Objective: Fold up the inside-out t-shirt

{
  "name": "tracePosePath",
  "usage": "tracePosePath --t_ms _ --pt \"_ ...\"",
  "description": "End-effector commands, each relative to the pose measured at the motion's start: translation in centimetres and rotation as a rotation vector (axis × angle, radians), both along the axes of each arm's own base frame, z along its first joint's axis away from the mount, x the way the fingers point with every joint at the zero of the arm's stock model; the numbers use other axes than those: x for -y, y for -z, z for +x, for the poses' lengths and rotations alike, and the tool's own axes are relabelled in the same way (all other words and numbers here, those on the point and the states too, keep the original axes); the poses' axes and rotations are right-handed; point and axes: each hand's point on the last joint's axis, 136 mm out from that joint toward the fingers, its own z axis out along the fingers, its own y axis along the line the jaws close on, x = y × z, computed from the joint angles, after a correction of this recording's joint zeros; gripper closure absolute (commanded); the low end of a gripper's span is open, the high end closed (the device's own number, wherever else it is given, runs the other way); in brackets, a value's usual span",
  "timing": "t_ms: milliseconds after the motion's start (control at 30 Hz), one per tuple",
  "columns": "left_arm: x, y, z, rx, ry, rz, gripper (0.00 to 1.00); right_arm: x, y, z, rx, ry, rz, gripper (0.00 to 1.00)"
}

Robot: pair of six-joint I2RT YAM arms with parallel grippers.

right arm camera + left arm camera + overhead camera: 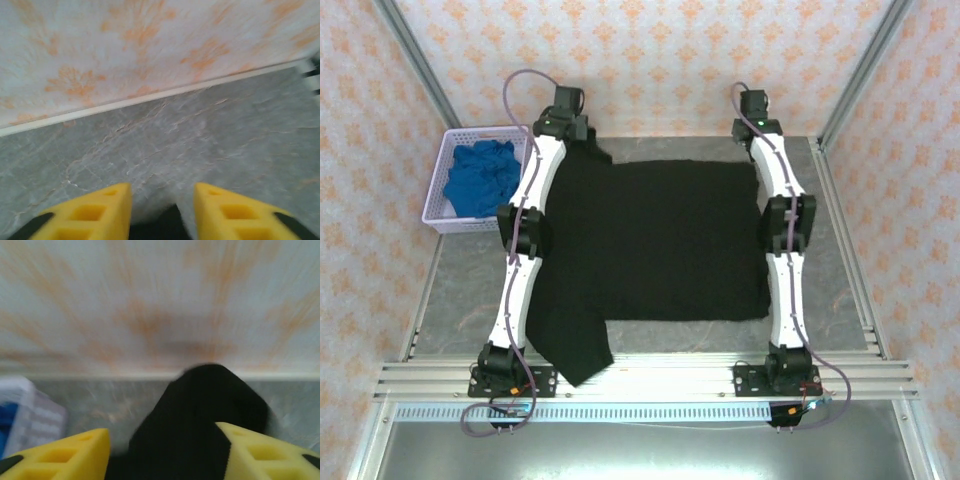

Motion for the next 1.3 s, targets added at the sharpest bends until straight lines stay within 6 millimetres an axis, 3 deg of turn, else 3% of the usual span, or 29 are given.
tracePosePath --t_ms 0,100,267,400,467,500,667,767,833,900,1067,1167,1267 --pt "0.9 -14.4 -1.4 0.276 0.012 -0.139 0.29 -1.9 -7.0 -2.0 0.045 -0.051 0.052 0.56" --pt "1.3 -15.1 -3.3 0.225 0.026 -0.191 0.25 -3.6 -7.7 -4.3 -0.032 -0.105 0.016 0.51" --pt "3.2 -16.1 -7.8 0.128 0.052 -0.260 0.21 -6.4 -6.5 -9.7 -0.245 -0.200 -0.033 0.47" --pt "4.6 -15.4 -13.6 0.088 0.053 -0.308 0.22 -8.6 -5.1 -14.4 -0.433 -0.282 -0.106 0.47" --pt "5.0 -15.1 -16.8 0.111 0.063 -0.342 0.22 -9.9 -5.4 -15.4 -0.456 -0.328 -0.104 0.47" --pt "5.2 -14.7 -18.2 0.121 0.076 -0.353 0.22 -10.4 -6.0 -15.7 -0.448 -0.350 -0.100 0.46" --pt "4.0 -12.6 -23.3 0.054 0.070 -0.293 0.21 -10.3 -13.1 -17.1 -0.269 -0.380 -0.112 0.42" --pt "3.2 -12.5 -24.6 0.059 0.057 -0.262 0.21 -8.9 -14.6 -19.4 -0.168 -0.365 -0.152 0.39" --pt "3.2 -12.2 -25.3 0.066 0.048 -0.275 0.21 -7.8 -13.5 -21.5 -0.119 -0.350 -0.160 0.37" --pt "3.3 -10.5 -26.5 0.030 0.038 -0.291 0.21 -7.2 -11.4 -23.7 -0.110 -0.334 -0.100 0.32" --pt "4.2 -2.8 -31.6 -0.184 0.025 -0.304 0.22 -5.5 -3.3 -28.0 -0.220 -0.213 0.017 0.28" --pt "5.0 1.1 -34.7 -0.277 0.009 -0.358 0.22 -2.5 0.0 -31.2 -0.285 -0.088 0.057 0.28" --pt "6.5 4.9 -36.4 -0.363 -0.008 -0.443 0.22 -0.5 2.9 -33.4 -0.361 0.007 0.032 0.30"
